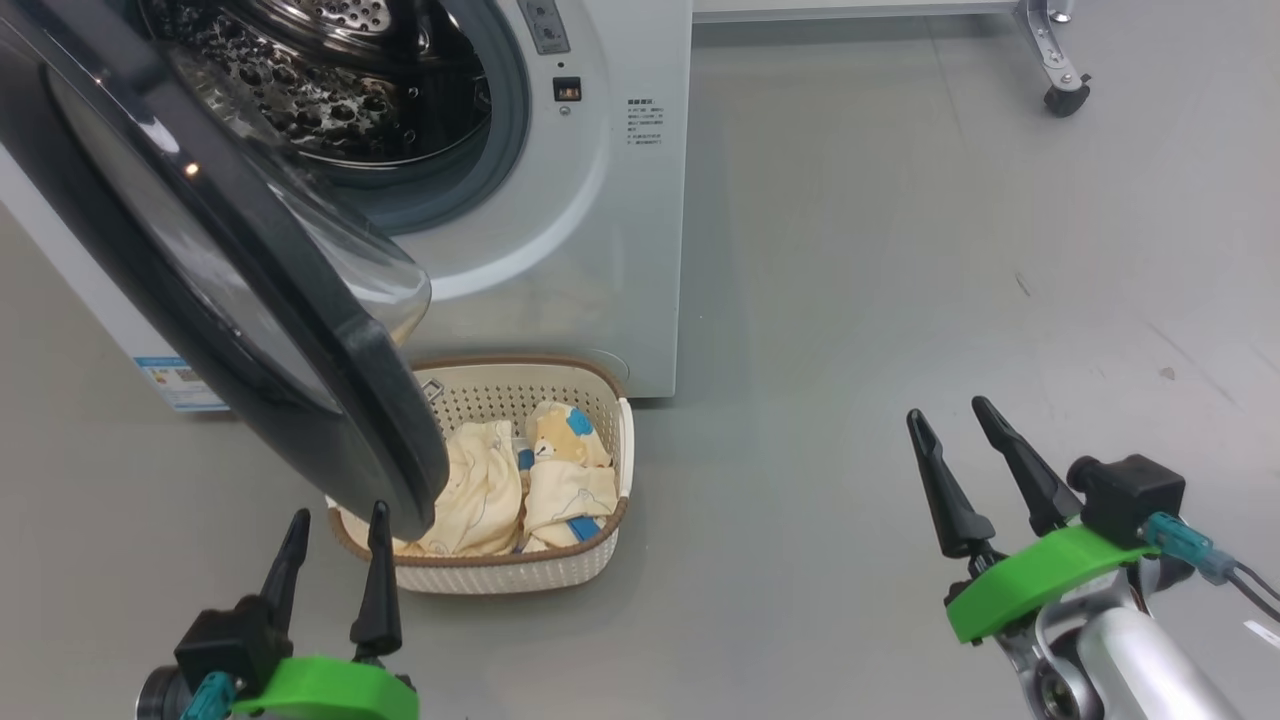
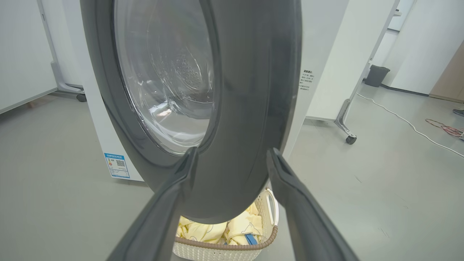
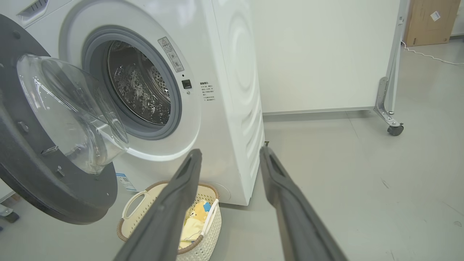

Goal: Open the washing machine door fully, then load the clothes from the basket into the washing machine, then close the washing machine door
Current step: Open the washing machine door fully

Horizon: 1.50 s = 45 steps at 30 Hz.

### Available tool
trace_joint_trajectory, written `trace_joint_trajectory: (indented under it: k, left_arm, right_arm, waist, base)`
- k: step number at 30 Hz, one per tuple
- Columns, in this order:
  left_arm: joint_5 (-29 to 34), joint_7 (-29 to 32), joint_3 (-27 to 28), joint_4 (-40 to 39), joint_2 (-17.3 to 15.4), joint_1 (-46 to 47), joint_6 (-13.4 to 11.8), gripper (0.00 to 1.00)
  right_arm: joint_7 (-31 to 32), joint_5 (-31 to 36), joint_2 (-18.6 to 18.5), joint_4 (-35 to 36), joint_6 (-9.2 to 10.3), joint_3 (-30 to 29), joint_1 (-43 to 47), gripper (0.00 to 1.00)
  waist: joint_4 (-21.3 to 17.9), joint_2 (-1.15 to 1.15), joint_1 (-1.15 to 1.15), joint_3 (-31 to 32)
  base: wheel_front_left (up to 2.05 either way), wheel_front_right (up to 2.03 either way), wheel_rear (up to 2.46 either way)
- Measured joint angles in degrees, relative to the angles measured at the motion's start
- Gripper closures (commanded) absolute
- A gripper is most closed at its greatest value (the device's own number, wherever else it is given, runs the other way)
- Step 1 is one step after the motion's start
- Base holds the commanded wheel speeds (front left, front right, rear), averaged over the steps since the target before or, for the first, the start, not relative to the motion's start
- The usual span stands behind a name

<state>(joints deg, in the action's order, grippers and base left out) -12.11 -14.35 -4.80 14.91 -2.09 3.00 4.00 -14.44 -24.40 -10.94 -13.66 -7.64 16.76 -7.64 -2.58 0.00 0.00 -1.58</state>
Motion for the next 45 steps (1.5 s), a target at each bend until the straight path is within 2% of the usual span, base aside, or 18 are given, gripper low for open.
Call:
trace_joint_trajectory:
  k: [9, 45]
  left_arm:
    - [0.0, 0.0, 0.1, 0.0, 0.0, 0.0, 0.1, 0.00]
    - [-0.1, 0.0, -0.8, -0.3, 0.0, -0.2, 0.0, 0.00]
  right_arm:
    - [0.0, 1.4, 0.9, 0.1, 0.00, -1.5, 0.0, 0.00]
    - [0.0, 3.8, 1.1, -0.2, 0.00, -1.5, 0.2, 0.00]
  waist:
    - [-0.4, 0.00, 0.00, -0.7]
    - [-0.6, 0.00, 0.00, -1.1]
  base:
    - [0.00, 0.00, 0.00]
    - [0.00, 0.00, 0.00]
